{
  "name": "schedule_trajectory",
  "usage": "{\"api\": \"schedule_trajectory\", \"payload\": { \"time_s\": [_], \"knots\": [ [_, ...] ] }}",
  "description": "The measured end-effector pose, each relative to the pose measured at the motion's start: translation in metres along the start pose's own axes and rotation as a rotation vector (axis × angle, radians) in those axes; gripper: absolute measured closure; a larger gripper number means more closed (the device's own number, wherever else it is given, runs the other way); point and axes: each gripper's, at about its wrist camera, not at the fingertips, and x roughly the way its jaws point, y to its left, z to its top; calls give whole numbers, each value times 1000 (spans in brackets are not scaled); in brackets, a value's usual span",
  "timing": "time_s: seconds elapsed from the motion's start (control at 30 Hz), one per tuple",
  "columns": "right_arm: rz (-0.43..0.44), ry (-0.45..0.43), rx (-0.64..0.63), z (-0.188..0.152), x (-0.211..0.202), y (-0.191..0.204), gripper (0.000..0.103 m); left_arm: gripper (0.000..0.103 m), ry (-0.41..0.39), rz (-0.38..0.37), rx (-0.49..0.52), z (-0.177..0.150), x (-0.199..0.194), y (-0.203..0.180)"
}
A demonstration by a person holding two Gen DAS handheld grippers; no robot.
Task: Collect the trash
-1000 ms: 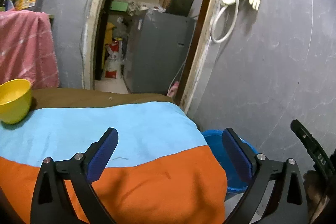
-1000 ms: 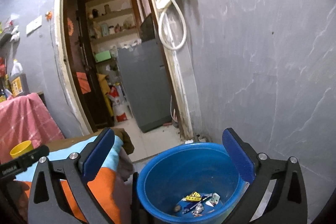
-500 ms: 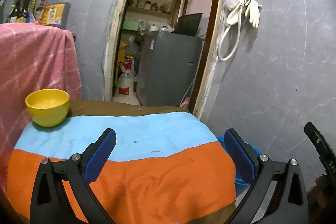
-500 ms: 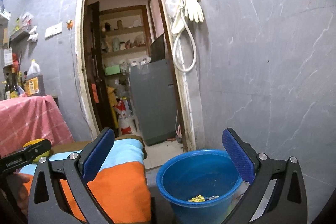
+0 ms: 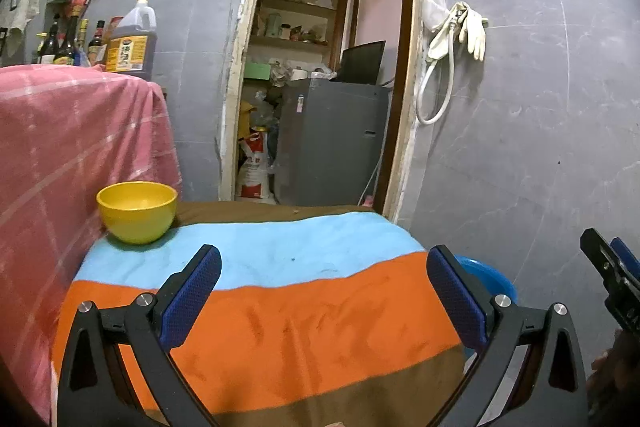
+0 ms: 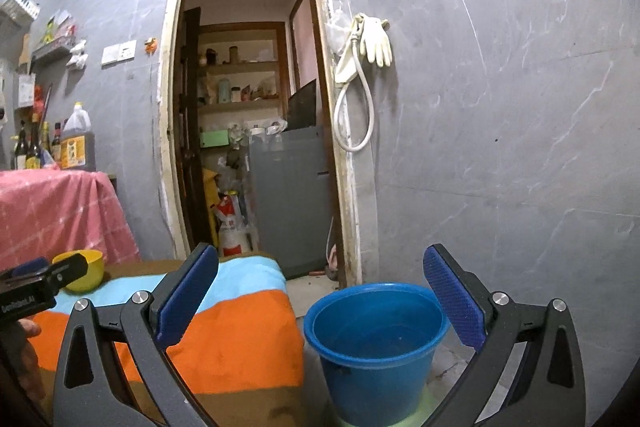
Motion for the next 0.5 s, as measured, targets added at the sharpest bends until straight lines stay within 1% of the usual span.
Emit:
{"api": "schedule_trajectory", "payload": {
  "time_s": [0.13, 0.27, 0.33, 0.5],
  "knots": [
    [3, 1, -3, -10, -17, 7, 0, 2, -4, 8, 4, -11, -17, 5],
    [10, -11, -3, -18, -34, 14, 0, 2, -21, 9, 43, -28, -34, 6],
    [11, -29, -7, -23, -44, 18, 0, 2, -29, 21, 59, -36, -42, 6],
    [8, -62, -27, -34, -63, 26, 0, 2, -57, 55, 36, -52, -61, 12]
  ]
}}
